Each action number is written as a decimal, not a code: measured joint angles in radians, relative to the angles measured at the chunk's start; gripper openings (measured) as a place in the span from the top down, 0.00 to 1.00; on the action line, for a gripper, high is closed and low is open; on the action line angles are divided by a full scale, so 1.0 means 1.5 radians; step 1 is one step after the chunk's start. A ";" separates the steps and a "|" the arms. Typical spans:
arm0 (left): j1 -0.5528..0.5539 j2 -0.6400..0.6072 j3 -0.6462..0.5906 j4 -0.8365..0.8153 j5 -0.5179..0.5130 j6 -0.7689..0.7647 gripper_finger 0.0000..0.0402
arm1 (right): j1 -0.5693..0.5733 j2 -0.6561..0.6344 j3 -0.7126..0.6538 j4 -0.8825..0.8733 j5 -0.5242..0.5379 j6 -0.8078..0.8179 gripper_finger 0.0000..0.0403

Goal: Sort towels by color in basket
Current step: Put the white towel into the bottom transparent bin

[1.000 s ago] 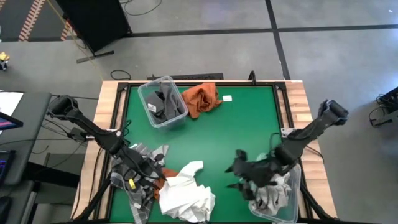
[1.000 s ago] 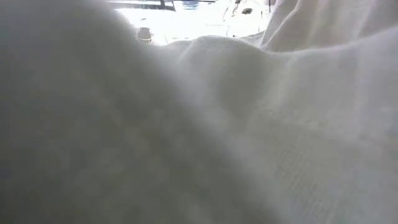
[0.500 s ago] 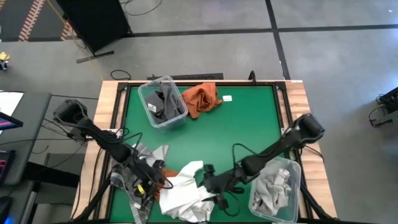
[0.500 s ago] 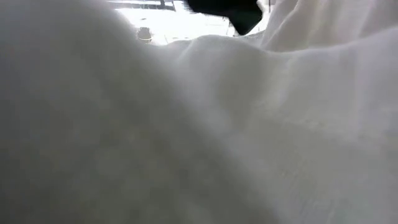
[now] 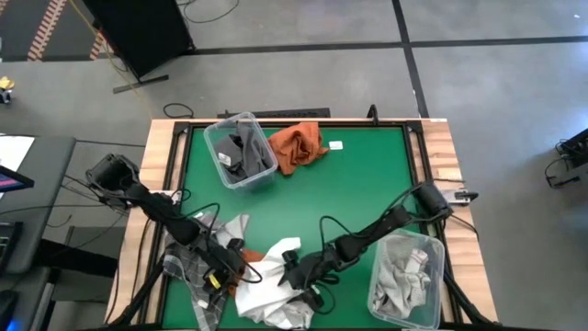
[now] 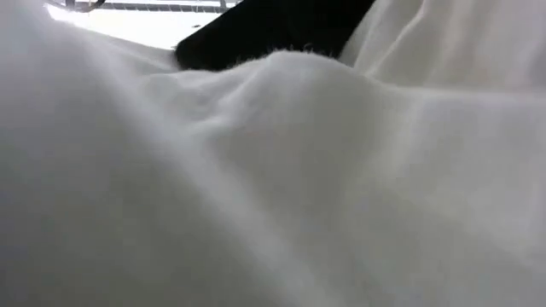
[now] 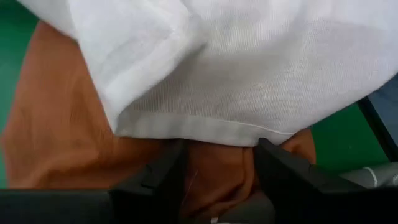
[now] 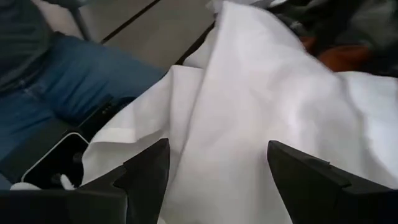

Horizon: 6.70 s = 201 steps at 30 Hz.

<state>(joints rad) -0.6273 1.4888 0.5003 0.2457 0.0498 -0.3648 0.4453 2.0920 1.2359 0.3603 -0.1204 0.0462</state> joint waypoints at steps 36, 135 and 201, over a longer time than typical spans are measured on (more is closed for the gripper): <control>0.009 0.001 0.001 -0.024 -0.035 0.026 0.55 | -0.006 -0.158 0.123 -0.509 0.183 -0.098 0.91; 0.016 0.002 -0.001 -0.021 -0.051 0.037 0.55 | 0.043 -0.206 0.117 -0.792 0.349 0.200 0.86; 0.087 0.002 0.000 -0.024 -0.048 0.081 0.55 | 0.337 -0.447 -0.198 -0.764 0.136 0.928 0.45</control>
<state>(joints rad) -0.4973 1.4914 0.4999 0.2096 -0.0227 -0.2428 0.9505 1.4208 0.9394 -0.7863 0.0834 1.4376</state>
